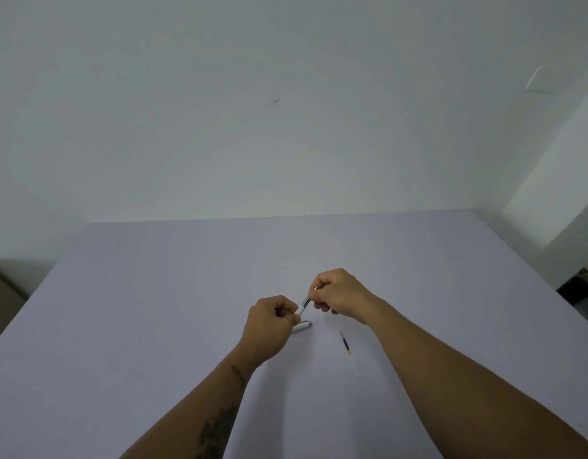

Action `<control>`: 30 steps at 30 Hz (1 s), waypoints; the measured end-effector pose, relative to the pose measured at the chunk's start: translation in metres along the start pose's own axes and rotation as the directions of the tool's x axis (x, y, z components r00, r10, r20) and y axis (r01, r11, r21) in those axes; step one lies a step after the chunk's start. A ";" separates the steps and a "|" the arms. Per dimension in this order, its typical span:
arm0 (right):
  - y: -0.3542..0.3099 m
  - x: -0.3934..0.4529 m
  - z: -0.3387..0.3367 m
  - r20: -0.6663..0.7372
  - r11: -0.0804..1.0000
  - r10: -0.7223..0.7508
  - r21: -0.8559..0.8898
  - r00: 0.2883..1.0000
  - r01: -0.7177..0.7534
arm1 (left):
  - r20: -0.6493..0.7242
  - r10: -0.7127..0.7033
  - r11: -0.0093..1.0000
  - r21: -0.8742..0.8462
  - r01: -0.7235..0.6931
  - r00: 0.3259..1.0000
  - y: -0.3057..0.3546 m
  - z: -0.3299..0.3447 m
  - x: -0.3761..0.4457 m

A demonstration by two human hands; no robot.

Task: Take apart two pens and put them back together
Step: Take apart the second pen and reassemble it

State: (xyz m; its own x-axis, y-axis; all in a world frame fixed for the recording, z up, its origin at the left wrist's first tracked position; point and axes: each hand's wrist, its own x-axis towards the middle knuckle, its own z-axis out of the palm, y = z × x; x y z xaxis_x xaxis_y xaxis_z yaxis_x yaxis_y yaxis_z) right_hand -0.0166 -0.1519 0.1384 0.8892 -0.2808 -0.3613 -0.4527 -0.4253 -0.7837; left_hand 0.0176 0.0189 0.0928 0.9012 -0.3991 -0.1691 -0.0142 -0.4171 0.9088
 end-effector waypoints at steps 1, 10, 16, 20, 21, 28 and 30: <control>-0.001 0.000 0.001 0.010 1.000 0.010 0.005 1.000 -0.010 | 0.005 0.004 1.000 0.001 -0.004 1.000 0.000 0.000 0.000; 0.000 0.007 0.009 -0.001 1.000 0.021 -0.014 1.000 -0.021 | 0.000 -0.007 1.000 0.018 0.007 1.000 -0.007 -0.006 0.005; -0.001 0.014 0.014 -0.042 0.999 -0.038 0.014 0.998 0.038 | -0.008 -0.004 1.000 0.006 0.005 1.000 -0.005 -0.009 0.009; -0.003 0.018 0.015 -0.071 0.999 -0.041 0.001 0.997 0.041 | -0.009 -0.006 1.000 0.012 0.006 1.000 -0.003 -0.011 0.012; -0.003 0.018 0.016 -0.078 0.999 -0.040 -0.007 0.996 0.039 | -0.007 -0.008 1.000 0.012 0.008 1.000 -0.003 -0.011 0.012; -0.010 0.020 0.018 -0.049 0.981 0.036 0.194 0.998 -0.026 | -0.012 -0.022 0.999 -0.030 0.022 1.000 0.000 -0.011 0.018; -0.012 0.021 0.018 -0.025 0.959 0.042 0.282 0.999 -0.033 | -0.014 -0.028 0.997 -0.068 0.026 1.000 0.002 -0.011 0.020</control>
State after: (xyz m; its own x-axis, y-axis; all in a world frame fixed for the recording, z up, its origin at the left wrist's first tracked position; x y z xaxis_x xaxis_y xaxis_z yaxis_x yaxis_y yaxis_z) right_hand 0.0092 -0.1373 0.1315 0.8677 -0.3197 -0.3807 -0.4445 -0.1560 -0.8821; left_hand 0.0408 0.0189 0.0955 0.9074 -0.3756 -0.1886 0.0394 -0.3707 0.9279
